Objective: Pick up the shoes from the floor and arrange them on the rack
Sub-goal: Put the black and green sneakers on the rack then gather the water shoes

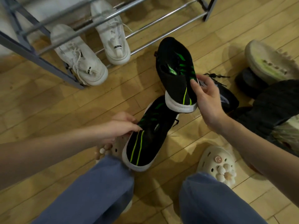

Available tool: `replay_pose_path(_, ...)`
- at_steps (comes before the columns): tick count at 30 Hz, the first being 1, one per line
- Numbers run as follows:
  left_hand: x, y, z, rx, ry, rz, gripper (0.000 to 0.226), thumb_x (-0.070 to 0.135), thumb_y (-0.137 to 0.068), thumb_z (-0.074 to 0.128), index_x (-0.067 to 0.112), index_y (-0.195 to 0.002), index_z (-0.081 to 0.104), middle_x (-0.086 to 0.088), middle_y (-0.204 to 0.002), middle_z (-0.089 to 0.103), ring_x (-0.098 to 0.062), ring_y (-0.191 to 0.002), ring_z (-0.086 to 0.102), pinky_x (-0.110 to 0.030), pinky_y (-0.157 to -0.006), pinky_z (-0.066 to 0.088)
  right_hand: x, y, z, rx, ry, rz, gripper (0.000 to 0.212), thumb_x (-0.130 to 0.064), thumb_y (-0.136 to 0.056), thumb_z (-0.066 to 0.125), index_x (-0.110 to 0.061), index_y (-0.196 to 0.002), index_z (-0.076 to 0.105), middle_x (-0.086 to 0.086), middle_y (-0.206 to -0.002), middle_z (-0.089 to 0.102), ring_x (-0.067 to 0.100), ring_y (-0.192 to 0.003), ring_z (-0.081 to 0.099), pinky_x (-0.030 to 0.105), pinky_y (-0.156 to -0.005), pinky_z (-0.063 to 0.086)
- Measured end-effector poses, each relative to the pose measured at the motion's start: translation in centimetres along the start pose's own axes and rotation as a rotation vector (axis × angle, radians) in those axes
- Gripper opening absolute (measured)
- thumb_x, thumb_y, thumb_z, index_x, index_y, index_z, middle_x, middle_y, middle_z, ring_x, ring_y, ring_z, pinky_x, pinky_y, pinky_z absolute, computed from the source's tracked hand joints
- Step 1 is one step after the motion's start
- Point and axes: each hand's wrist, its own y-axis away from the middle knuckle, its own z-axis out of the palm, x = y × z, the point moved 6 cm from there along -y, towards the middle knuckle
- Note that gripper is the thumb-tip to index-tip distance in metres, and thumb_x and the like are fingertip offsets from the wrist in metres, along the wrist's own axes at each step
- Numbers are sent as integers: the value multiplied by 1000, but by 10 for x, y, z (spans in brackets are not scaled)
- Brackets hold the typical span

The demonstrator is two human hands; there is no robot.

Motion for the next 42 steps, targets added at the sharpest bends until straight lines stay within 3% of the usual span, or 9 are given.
replay_pose_path(10, 42, 37, -63, 145, 256, 183, 20, -1, -78, 72, 13, -91, 64, -12, -89, 73, -22, -86, 68, -35, -78, 54, -26, -60, -20, 186, -39, -32, 34, -15, -103, 38, -5, -135, 47, -11, -89, 61, -14, -67, 64, 6, -60, 48)
replay_pose_path(13, 74, 23, -72, 224, 318, 254, 12, 0, -83, 67, 11, -86, 67, -20, -99, 72, -30, -96, 69, -45, -92, 53, -34, -90, -13, 178, -12, -12, 34, -17, -104, 36, -9, -135, 47, -4, -100, 62, -10, -73, 61, 5, -59, 47)
replay_pose_path(17, 113, -18, -68, 333, 432, 301, 12, 5, -85, 62, -5, -91, 68, -27, -103, 70, -38, -99, 67, -53, -91, 52, -43, -129, -2, 180, 21, -32, 33, -18, -105, 32, -12, -135, 46, 0, -111, 56, 3, -87, 56, 1, -55, 44)
replay_pose_path(20, 138, -53, -66, 370, 548, 291, 7, 10, -81, 63, 5, -82, 58, -24, -103, 68, -36, -96, 67, -54, -86, 55, -57, -153, 4, 214, 77, -58, 33, -20, -105, 30, -14, -133, 47, -2, -111, 53, 6, -96, 54, -1, -62, 45)
replay_pose_path(24, 172, -91, -73, 364, 652, 325, 29, 11, -77, 59, 4, -104, 54, -13, -106, 66, -28, -97, 65, -47, -84, 57, -84, -188, 4, 184, 139, -88, 37, -24, -104, 31, -13, -137, 44, 8, -133, 53, 16, -117, 53, 28, -99, 47)
replay_pose_path(32, 214, -115, -85, 307, 927, 332, 20, 0, -96, 45, 11, -112, 42, -13, -116, 62, -28, -105, 63, -44, -86, 56, -89, -214, -2, 164, 87, 18, 47, -11, -98, 50, -11, -143, 36, 1, -114, 51, 13, -102, 56, 13, -66, 50)
replay_pose_path(36, 202, -112, -79, 373, 766, 309, 37, 5, -95, 39, 4, -132, 45, -9, -118, 59, -23, -105, 58, -36, -94, 51, -78, -201, -4, 155, 132, 25, 47, -10, -95, 51, -10, -141, 39, 7, -127, 54, 15, -108, 56, 24, -89, 53)
replay_pose_path(39, 193, -96, -67, 429, 580, 346, 21, 10, -96, 39, 4, -107, 57, -3, -91, 55, -16, -83, 51, -27, -75, 44, -77, -171, -9, 95, 370, -105, 44, -11, -95, 51, -12, -139, 42, 4, -119, 55, 10, -98, 56, 6, -66, 47)
replay_pose_path(42, 183, -77, -48, 486, 353, 390, 28, 9, -93, 40, 14, -66, 45, 0, -64, 41, -16, -62, 41, -28, -55, 33, -64, -129, -21, 8, 654, -241, 40, -10, -93, 52, -9, -133, 49, 8, -123, 57, 16, -108, 55, 19, -83, 47)
